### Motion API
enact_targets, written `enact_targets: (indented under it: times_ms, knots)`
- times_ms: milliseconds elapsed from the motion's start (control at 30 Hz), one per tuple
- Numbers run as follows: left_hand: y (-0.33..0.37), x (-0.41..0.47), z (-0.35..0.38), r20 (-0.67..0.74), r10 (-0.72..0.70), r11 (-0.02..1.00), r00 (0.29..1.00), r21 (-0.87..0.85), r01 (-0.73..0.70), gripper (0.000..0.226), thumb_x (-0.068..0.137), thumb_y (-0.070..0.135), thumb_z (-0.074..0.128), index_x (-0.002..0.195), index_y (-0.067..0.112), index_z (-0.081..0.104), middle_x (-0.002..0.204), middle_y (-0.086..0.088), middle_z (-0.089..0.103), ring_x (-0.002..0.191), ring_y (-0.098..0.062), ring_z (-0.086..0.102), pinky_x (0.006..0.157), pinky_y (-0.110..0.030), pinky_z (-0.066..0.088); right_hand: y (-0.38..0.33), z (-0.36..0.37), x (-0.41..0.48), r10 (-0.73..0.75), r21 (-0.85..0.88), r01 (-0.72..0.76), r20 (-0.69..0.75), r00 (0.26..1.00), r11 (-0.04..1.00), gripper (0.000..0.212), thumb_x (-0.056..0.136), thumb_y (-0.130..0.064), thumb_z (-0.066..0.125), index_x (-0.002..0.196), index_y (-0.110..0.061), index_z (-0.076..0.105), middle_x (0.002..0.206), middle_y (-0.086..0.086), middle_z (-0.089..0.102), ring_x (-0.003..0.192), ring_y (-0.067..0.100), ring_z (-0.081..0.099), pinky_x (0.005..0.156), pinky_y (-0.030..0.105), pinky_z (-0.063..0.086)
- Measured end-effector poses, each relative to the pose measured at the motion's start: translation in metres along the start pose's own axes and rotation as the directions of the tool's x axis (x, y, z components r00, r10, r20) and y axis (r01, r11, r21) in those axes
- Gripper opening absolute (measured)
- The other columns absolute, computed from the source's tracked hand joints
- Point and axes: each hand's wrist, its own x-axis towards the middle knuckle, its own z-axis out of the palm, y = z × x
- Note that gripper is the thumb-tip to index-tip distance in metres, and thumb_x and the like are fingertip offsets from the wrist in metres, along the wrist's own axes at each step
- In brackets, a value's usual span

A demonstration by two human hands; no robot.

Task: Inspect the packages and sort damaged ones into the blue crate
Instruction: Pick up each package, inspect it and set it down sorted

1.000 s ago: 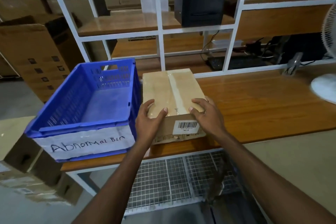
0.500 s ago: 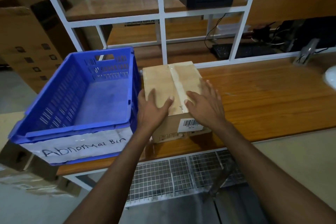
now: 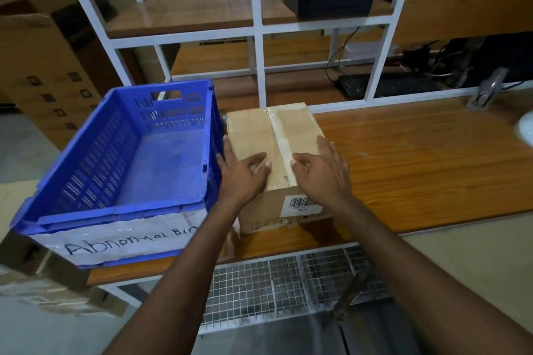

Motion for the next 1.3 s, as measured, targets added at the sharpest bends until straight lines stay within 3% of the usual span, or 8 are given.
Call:
enact_targets:
  times_ms: [100,200,433,567,700,833,1033,1300]
  knots:
    - [0.0,0.007,-0.006,0.013,-0.103,0.981,0.995,-0.165,0.104,0.078,0.09,0.052,0.072,0.158,0.037,0.036,0.17,-0.009,0.008,0.151,-0.038,0.028,0.118,-0.052,0.034,-0.008,-0.012,0.013,0.15,0.09,-0.157,0.079,0.985,0.983,0.059,0.091,-0.048,0.065,0.146,-0.031,0.052,0.172,0.014,0.005,0.15,0.039,0.027,0.119,0.055,0.032]
    - [-0.003,0.004,-0.005,-0.051,-0.085,0.943,0.995,-0.327,0.064,0.088,0.086,0.043,0.081,0.158,0.039,0.031,0.163,-0.003,0.029,0.147,-0.029,0.035,0.113,-0.052,0.041,-0.01,-0.016,0.02,0.214,0.223,-0.223,0.067,0.975,0.949,0.072,0.079,-0.041,0.077,0.145,-0.03,0.05,0.157,0.008,0.036,0.142,0.033,0.035,0.114,0.052,0.036]
    - [0.0,-0.027,0.004,-0.267,0.115,0.923,0.957,-0.326,-0.202,0.087,0.086,0.034,0.082,0.157,0.039,0.032,0.167,0.0,0.014,0.147,-0.009,0.02,0.107,-0.032,0.03,0.005,-0.008,0.0,0.202,0.48,-0.111,-0.143,0.969,0.87,0.073,0.073,-0.03,0.088,0.136,-0.038,0.052,0.161,-0.002,0.026,0.146,0.026,0.023,0.118,0.051,0.031]
    - [-0.005,-0.042,0.007,-0.304,0.217,0.918,0.928,-0.259,-0.3,0.112,0.079,0.037,0.089,0.162,0.039,0.015,0.16,0.003,0.004,0.127,0.009,0.015,0.108,-0.033,0.03,0.011,0.001,-0.023,0.154,0.483,-0.032,-0.215,0.964,0.875,0.078,0.075,-0.023,0.089,0.139,-0.038,0.047,0.16,-0.003,0.016,0.148,0.025,0.018,0.111,0.038,0.034]
    - [-0.014,-0.067,0.012,-0.326,0.14,0.952,0.935,-0.216,-0.218,0.131,0.073,0.044,0.092,0.161,0.042,-0.005,0.155,0.002,0.009,0.126,-0.003,0.023,0.107,-0.035,0.032,0.021,0.015,-0.051,0.119,0.403,0.008,-0.288,0.95,0.915,0.082,0.07,-0.023,0.093,0.136,-0.037,0.046,0.154,-0.003,0.018,0.141,0.022,0.024,0.102,0.032,0.043]
    - [0.002,-0.078,-0.001,-0.378,0.064,0.964,0.924,-0.215,-0.155,0.112,0.082,0.063,0.077,0.161,0.03,0.005,0.156,0.002,0.015,0.141,-0.029,0.037,0.112,-0.048,0.04,0.022,0.016,-0.065,0.124,0.37,0.02,-0.361,0.924,0.929,0.078,0.066,-0.03,0.093,0.13,-0.031,0.047,0.143,0.0,0.025,0.132,0.021,0.03,0.101,0.043,0.052]
    - [0.053,-0.06,-0.032,-0.518,0.243,0.938,0.82,-0.09,-0.335,0.116,0.085,0.062,0.074,0.164,0.031,-0.005,0.172,0.002,-0.012,0.159,-0.02,-0.005,0.125,-0.05,0.012,-0.001,-0.009,-0.061,0.035,0.291,0.092,-0.404,0.914,0.952,0.089,0.074,-0.042,0.087,0.144,-0.028,0.033,0.16,0.005,0.011,0.144,0.028,0.024,0.108,0.04,0.041]
    - [0.078,-0.037,-0.059,-0.205,0.276,0.949,0.939,0.211,-0.233,0.139,0.074,0.049,0.088,0.162,0.031,-0.019,0.172,-0.002,-0.013,0.155,-0.035,0.016,0.116,-0.059,0.034,0.0,-0.014,-0.066,-0.05,0.209,0.115,-0.297,0.954,0.971,0.107,0.08,-0.035,0.083,0.158,-0.032,0.01,0.162,0.0,0.019,0.141,0.022,0.027,0.105,0.039,0.043]
